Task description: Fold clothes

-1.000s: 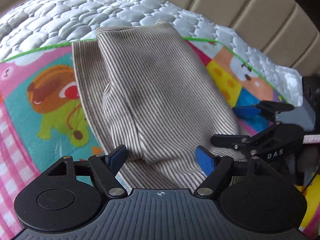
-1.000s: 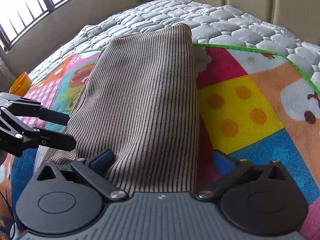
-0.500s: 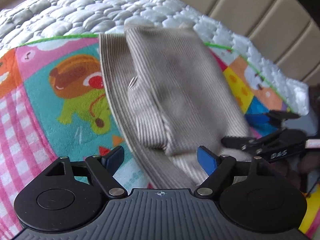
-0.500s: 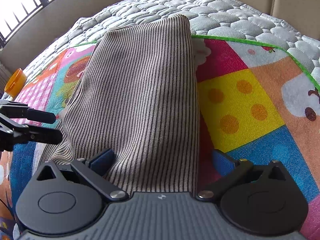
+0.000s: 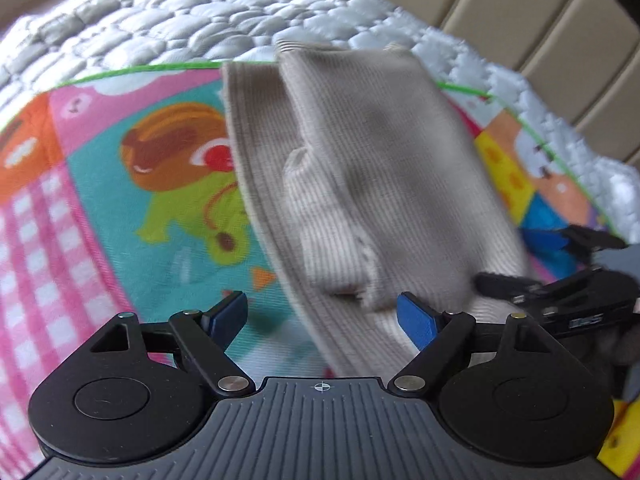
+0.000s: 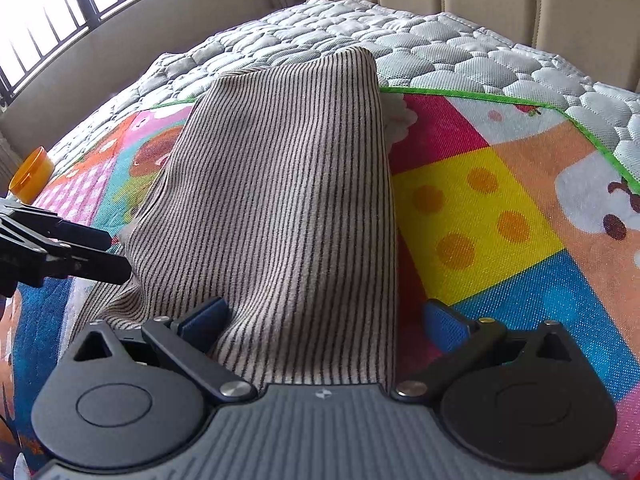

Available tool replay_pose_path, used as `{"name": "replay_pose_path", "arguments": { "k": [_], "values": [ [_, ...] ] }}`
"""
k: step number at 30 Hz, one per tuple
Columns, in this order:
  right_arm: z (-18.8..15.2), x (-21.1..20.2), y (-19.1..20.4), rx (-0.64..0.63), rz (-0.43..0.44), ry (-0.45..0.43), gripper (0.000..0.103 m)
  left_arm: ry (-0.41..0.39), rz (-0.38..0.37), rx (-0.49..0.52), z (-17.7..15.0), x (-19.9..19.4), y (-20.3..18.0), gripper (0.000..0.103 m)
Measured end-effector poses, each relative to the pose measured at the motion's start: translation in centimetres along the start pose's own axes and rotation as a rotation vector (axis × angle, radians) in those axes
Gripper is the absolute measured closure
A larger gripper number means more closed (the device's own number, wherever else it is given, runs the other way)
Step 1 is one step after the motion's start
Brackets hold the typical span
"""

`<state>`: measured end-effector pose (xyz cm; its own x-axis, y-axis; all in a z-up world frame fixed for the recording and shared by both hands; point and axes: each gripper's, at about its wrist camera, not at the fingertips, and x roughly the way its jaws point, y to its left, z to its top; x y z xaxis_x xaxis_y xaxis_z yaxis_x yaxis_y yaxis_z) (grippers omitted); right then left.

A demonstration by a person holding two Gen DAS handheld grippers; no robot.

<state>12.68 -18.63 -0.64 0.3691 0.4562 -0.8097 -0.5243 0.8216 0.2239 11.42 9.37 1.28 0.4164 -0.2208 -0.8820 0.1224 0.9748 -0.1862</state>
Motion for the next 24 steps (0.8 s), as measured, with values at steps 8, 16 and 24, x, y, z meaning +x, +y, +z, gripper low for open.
{"name": "replay_pose_path", "arguments": {
  "k": [8, 16, 24],
  "values": [
    [2.0, -0.1, -0.3, -0.007, 0.045, 0.108, 0.0, -0.095, -0.055, -0.042, 1.2, -2.1, 0.7, 0.015],
    [0.7, -6.0, 4.0, -0.432, -0.024, -0.059, 0.0, -0.055, -0.085, 0.026, 0.8, -1.4, -2.2, 0.013],
    [-1.9, -2.5, 4.9, -0.446, -0.035, 0.019, 0.0, 0.021, -0.023, 0.062, -0.4, 0.4, -3.0, 0.011]
  ]
}}
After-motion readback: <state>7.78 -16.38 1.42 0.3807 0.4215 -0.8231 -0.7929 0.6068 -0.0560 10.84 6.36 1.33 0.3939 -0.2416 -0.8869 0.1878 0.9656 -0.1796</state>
